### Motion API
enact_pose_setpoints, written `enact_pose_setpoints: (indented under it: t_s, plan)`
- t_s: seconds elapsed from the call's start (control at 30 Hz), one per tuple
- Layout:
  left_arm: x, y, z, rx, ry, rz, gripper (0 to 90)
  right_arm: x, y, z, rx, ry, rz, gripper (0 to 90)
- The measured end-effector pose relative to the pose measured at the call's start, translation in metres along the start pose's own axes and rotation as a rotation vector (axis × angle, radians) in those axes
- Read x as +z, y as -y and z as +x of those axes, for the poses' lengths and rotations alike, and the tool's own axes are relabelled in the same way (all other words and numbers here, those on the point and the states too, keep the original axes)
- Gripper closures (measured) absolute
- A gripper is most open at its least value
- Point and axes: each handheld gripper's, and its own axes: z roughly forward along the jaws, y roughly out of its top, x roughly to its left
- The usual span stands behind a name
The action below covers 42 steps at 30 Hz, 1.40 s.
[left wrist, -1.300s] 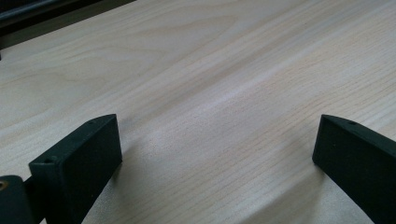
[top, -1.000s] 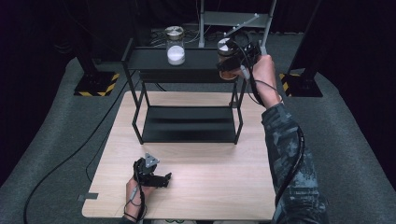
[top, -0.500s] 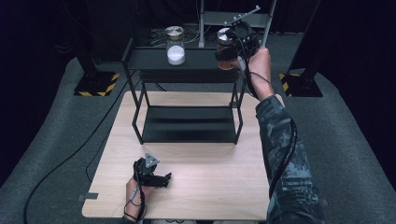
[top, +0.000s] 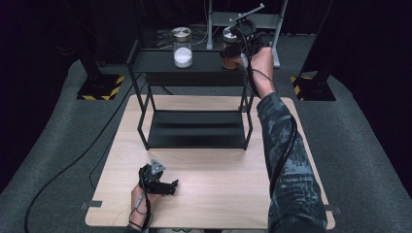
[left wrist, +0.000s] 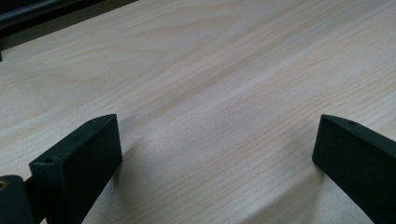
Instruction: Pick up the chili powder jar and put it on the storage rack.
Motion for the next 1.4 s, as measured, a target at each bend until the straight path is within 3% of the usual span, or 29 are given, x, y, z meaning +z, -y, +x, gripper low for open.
enact_pose_setpoints:
  t_s: [0.2,0.47,0.93,1.03,1.17,1.4]
  plan:
    - [0.0,0.0,0.0,0.0,0.0,0.0,0.8,0.01,0.001,-0.004,0.026,0.0,0.001,30.7]
    - [0.0,0.0,0.0,0.0,0.002,0.0,0.8,0.017,0.006,-0.016,0.074,-0.038,-0.001,30.8]
    - [0.0,0.0,0.001,-0.001,0.003,0.001,0.8,0.017,0.01,-0.017,0.076,-0.042,-0.016,30.2]
    - [0.0,0.0,0.001,-0.001,0.004,0.001,0.8,0.015,0.01,-0.016,0.092,-0.036,-0.012,18.4]
    - [0.0,0.0,0.001,-0.001,0.004,0.002,0.8,0.009,0.013,-0.018,0.115,-0.073,-0.001,4.4]
    - [0.0,0.0,0.001,-0.003,0.004,0.001,0.8,-0.009,0.035,-0.001,0.088,-0.076,-0.009,0.0]
